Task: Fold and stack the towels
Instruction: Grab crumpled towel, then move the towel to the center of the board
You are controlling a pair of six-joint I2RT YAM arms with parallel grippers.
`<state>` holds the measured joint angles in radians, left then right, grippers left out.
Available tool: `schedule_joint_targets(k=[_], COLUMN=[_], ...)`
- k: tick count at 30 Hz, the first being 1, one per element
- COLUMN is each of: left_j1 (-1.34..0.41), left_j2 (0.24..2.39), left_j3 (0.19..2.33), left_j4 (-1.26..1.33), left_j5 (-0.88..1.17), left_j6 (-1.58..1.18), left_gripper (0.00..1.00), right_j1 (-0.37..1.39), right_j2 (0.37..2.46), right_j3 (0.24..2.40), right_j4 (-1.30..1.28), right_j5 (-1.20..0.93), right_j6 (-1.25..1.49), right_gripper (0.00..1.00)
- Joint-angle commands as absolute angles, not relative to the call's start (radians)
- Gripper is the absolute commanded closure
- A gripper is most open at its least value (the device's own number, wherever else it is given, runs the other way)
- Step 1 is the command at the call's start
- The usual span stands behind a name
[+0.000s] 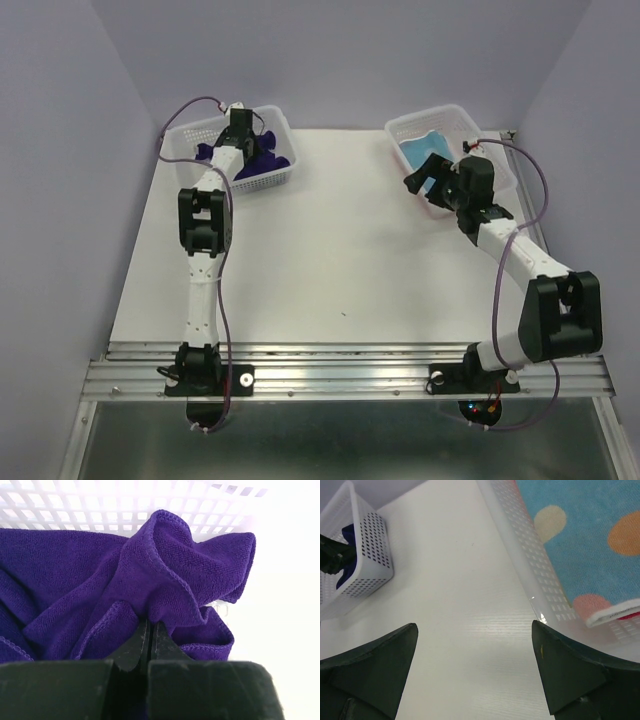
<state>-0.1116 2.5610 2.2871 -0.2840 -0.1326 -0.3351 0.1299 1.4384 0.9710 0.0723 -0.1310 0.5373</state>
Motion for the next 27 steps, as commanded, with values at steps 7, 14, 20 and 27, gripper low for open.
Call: schedule_joint_targets(k=[7,14,20,27], left_j1=[-0.115,-0.124,-0.238,-0.417], left_j2=[2.071,1.726,1.384,1.105], left_j3=[2.001,1.772,1.597,1.461], left_j4=[-0.072,0.026,0.078,0.126], left_j5=[-0.138,-0.006,0.07,0.297], left_j6=[-0.291,-0.296,-0.261,-0.317], left_gripper=[1.0,1.0,1.0,1.0], right_j1=[0.129,0.129,0.129,0.13], right_j2=[1.263,1.141,1.046,0.912], right_j3=[0.885,0.813,0.759,0.698], right_j4=[0.124,0.123,0.103,0.046], right_j5=[-0.156,-0.161,-0.213,-0.236], right_j6=[0.543,0.549,0.58,0.597], right_gripper=[0.0,0.0,0.0,0.0])
